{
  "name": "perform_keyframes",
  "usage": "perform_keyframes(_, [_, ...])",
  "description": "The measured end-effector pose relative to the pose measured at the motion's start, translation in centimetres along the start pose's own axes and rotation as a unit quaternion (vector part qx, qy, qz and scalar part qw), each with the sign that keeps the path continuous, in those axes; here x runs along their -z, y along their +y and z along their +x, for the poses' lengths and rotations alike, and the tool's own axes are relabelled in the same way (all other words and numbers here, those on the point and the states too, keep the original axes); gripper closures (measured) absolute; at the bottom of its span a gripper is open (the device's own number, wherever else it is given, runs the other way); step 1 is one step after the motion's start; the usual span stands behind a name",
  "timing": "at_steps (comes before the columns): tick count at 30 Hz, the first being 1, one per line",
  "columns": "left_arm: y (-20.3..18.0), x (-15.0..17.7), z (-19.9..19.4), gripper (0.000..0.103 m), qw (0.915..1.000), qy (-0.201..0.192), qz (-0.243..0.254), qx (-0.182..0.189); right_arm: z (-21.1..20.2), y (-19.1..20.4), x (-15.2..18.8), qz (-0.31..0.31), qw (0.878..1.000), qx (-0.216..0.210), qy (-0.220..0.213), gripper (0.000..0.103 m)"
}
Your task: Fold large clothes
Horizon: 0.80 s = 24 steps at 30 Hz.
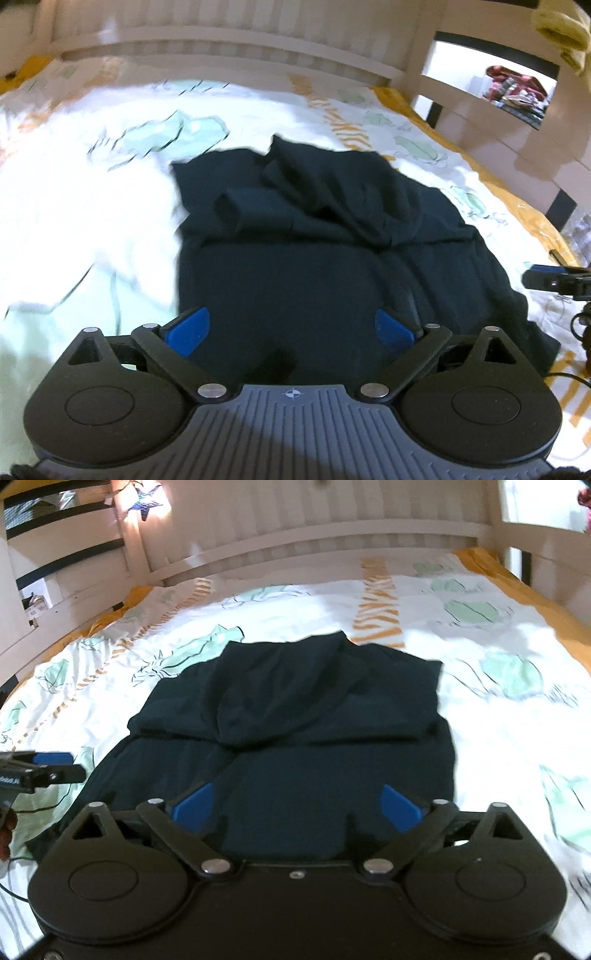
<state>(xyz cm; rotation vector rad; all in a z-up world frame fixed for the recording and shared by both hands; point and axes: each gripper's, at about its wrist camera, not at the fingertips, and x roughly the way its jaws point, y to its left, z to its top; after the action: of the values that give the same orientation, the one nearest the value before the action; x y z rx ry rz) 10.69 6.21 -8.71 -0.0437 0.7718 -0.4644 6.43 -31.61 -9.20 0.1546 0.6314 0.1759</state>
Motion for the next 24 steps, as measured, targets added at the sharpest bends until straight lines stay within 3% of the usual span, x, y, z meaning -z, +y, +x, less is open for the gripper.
perform_keyframes(9, [2.3, 3.1, -1.0, 0.005, 0.9967, 0.039, -0.070, -0.014, -1.9, -1.2, 3.1, 0.039, 0.997, 0.039, 0.062, 0.001])
perform_keyframes(13, [2.4, 3.1, 0.9, 0.005, 0.9937, 0.090, -0.066, -0.014, -2.1, -2.8, 4.5, 0.101, 0.989, 0.052, 0.097, 0.001])
perform_keyframes(16, [1.9, 3.2, 2.4, 0.000, 0.9906, 0.127, -0.050, -0.016, -2.0, -3.1, 4.6, 0.109, 0.988, 0.048, 0.099, 0.001])
perform_keyframes(24, [1.6, 3.3, 3.7, 0.000, 0.9880, 0.146, -0.047, -0.018, 0.4, -2.9, 4.6, 0.083, 0.984, 0.042, 0.151, 0.000])
